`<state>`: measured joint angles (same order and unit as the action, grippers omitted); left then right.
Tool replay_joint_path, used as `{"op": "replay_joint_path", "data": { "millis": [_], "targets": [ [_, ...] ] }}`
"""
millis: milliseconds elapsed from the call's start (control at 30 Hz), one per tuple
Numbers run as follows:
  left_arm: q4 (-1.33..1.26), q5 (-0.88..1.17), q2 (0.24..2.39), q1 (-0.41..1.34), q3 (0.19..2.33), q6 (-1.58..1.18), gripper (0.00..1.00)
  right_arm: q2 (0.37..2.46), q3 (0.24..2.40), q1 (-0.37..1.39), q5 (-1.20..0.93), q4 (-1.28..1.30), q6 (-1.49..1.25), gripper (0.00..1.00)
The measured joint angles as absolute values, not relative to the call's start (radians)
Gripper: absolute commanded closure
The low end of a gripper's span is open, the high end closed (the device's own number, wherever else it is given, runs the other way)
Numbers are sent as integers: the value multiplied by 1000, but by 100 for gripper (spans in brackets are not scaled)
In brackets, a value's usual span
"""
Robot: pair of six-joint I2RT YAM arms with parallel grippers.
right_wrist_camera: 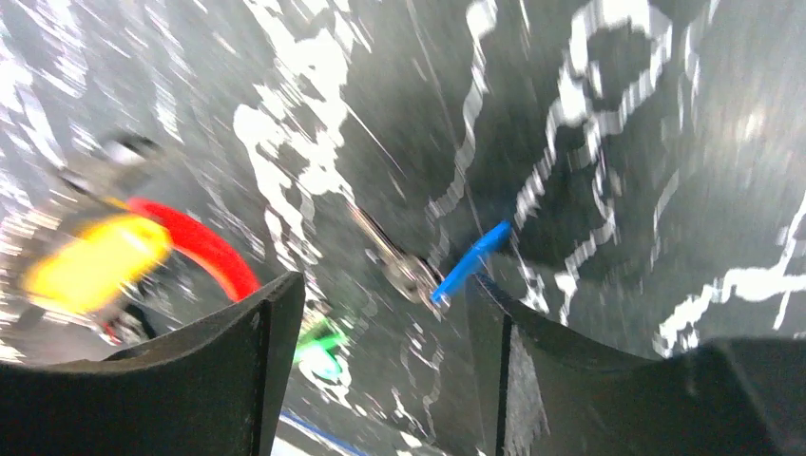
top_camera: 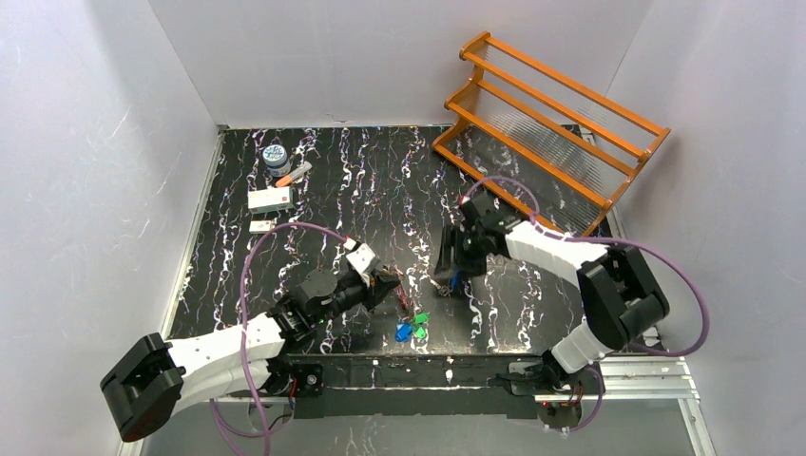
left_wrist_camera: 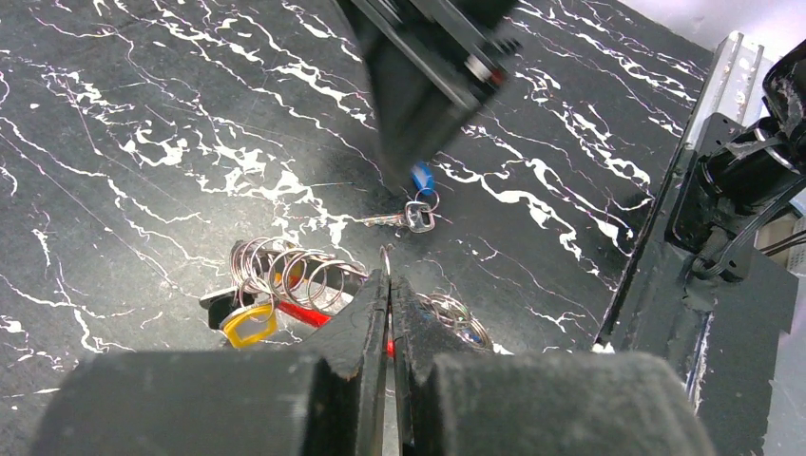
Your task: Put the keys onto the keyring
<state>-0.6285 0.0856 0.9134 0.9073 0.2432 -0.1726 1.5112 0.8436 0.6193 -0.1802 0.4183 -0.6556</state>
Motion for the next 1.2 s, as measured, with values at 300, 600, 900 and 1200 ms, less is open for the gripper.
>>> {"op": "replay_joint_path", "data": {
  "millis": [300, 600, 900, 1200],
  "targets": [
    [-664, 64, 910, 907, 235, -208, 100, 1525, 1058, 571, -212, 313, -580, 30],
    [-692, 41, 884, 907, 208, -202, 100, 1409, 908, 563, -209, 401, -599, 50],
    [-697, 45, 890, 907, 208, -197, 100, 1411, 755, 525, -260, 414, -701, 61],
    [-701, 65, 904, 907, 208, -191, 100, 1534, 754, 485, -367, 302, -731, 74]
  ]
}}
